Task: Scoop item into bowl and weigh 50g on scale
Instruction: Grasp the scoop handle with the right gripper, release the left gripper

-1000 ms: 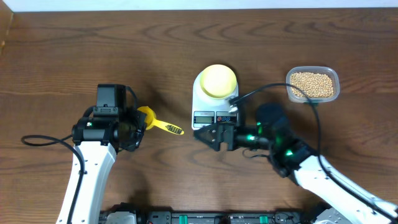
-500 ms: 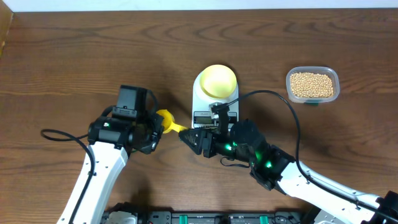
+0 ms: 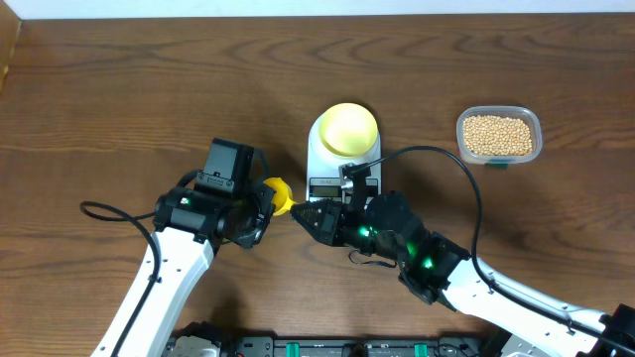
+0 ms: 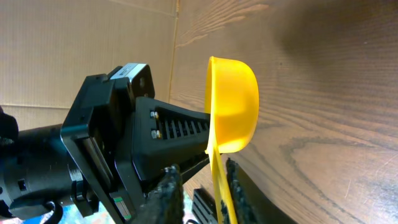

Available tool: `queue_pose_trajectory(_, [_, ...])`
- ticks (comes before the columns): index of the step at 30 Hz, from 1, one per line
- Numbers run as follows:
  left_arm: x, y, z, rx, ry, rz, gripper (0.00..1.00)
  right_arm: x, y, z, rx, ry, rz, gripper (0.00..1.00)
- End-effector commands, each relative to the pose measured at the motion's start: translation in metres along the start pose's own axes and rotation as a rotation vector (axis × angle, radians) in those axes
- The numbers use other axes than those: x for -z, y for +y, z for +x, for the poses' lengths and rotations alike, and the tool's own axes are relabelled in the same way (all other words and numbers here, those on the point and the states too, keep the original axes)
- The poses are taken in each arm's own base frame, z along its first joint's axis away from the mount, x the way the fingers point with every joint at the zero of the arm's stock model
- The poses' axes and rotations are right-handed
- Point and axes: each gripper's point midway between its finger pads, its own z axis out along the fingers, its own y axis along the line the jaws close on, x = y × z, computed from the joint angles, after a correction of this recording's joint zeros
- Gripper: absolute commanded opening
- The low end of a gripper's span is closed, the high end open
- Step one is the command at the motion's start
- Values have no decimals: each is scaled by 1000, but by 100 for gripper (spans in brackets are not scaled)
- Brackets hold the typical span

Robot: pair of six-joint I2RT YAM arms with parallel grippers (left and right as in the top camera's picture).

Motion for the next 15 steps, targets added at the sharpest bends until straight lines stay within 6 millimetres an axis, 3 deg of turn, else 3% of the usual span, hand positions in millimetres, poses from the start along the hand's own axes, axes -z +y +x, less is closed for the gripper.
queue_pose_trajectory(1, [0,2,0,9,-8,-3,7,-2,5,-2,-5,-11,-8,19])
queue_pose_trajectory(15, [0,8,1,8,-3,-27,7,-2,3,-8,-5,-45,7,16])
